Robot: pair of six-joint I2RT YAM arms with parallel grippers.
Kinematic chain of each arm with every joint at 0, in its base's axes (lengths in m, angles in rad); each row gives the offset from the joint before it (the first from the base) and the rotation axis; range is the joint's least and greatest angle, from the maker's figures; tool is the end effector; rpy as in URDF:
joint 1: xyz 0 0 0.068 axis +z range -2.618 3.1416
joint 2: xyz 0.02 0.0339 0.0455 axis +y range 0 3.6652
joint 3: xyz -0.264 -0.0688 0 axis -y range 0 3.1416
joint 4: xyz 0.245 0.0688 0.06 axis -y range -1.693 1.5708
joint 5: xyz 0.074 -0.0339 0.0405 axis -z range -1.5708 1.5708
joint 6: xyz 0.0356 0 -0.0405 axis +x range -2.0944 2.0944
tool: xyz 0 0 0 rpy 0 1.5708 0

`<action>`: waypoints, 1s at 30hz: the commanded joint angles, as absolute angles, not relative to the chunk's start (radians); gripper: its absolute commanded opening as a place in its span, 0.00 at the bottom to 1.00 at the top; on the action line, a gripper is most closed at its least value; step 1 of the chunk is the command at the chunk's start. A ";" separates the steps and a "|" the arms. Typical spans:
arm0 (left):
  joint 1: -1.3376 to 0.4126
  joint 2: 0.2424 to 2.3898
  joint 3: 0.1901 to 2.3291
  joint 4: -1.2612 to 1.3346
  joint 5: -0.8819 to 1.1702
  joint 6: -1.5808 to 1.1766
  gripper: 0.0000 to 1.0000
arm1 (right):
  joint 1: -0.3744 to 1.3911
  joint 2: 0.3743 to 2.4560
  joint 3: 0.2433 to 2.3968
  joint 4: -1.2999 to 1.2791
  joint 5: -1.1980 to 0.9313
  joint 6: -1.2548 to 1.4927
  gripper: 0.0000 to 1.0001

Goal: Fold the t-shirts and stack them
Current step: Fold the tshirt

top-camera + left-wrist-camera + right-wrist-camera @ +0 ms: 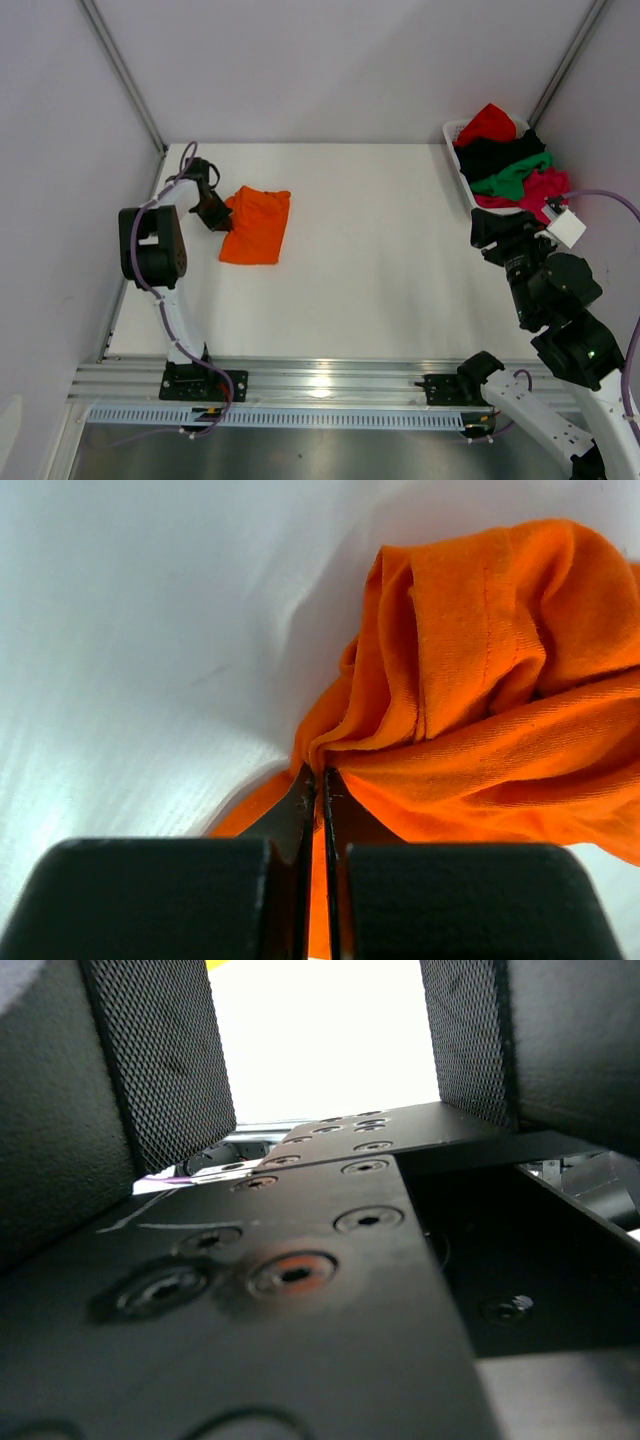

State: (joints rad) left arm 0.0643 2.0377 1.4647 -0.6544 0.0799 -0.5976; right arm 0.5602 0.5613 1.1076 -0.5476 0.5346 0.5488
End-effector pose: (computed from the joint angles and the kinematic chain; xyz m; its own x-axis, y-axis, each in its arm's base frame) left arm 0.4134 0.0238 0.1637 -0.7559 -0.6107 -0.2360 -0.5595 0.7897 -0.2516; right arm 0.0768 0.0268 0.4324 -0.0143 0.5209 -0.8535 -0.0213 0.8532 0.5211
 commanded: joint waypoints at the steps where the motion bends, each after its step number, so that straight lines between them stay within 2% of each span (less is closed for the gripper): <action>1: 0.118 2.054 1.512 -0.656 0.109 -0.592 0.01 | 0.558 0.560 1.149 -0.546 0.551 0.540 0.57; 6: 0.120 2.060 1.545 -0.660 0.120 -0.595 0.01 | 0.558 0.560 1.160 -0.551 0.557 0.537 0.57; 12: 0.132 2.111 1.689 -0.735 0.117 -0.594 0.01 | 0.557 0.566 1.157 -0.552 0.555 0.538 0.57; 30: 0.268 2.214 1.917 -0.839 0.127 -0.620 0.03 | 0.557 0.632 1.190 -0.531 0.555 0.523 0.57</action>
